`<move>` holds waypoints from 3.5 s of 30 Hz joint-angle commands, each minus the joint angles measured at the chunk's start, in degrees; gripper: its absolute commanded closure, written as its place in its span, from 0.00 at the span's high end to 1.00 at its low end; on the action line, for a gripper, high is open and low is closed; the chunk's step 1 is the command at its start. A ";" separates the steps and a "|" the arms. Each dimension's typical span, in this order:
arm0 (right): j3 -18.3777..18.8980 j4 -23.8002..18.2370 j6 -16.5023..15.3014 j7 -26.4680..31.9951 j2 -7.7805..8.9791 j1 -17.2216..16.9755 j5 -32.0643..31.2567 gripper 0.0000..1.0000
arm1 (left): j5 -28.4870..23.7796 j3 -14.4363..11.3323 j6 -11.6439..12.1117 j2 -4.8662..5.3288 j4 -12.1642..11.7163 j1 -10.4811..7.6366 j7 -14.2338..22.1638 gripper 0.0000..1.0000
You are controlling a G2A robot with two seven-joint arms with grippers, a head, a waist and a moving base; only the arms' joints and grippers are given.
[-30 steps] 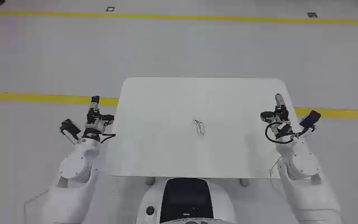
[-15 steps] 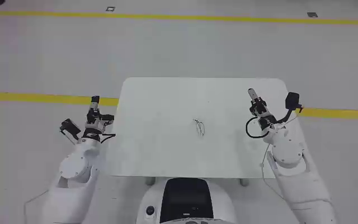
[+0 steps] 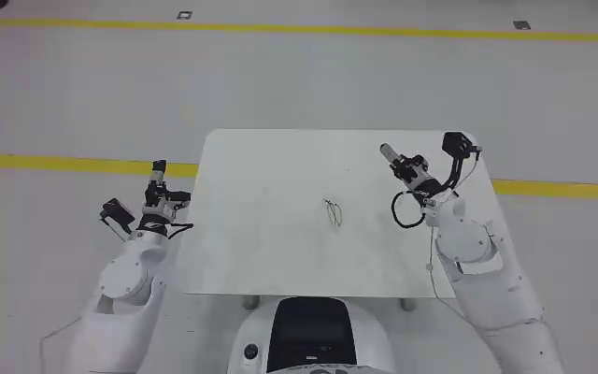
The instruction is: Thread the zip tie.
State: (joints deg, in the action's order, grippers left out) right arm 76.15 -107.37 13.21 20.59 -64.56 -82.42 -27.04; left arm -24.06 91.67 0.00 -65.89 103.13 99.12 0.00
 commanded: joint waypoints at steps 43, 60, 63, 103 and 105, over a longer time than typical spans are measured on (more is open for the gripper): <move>-26.09 17.73 6.28 44.98 -5.81 27.46 -41.21 1.00 | 0.00 0.00 0.00 0.00 0.00 0.00 0.00 1.00; -36.64 34.97 3.14 59.06 -11.68 40.61 -35.27 1.00 | 0.00 0.00 0.00 0.00 0.00 0.00 0.00 1.00; -36.64 34.97 3.14 59.06 -11.68 40.61 -35.27 1.00 | 0.00 0.00 0.00 0.00 0.00 0.00 0.00 1.00; -40.81 49.61 3.86 57.19 -16.64 44.35 -28.69 1.00 | 0.00 0.00 0.00 0.00 0.00 0.00 0.00 1.00; -41.69 50.29 3.84 56.60 -16.93 43.67 -29.80 1.00 | 0.00 0.00 0.00 0.00 0.00 0.00 0.00 1.00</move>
State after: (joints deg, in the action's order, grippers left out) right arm 34.95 -57.49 17.07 77.44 -81.32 -38.40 -56.15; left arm -24.06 91.67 0.00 -65.89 103.13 99.12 0.00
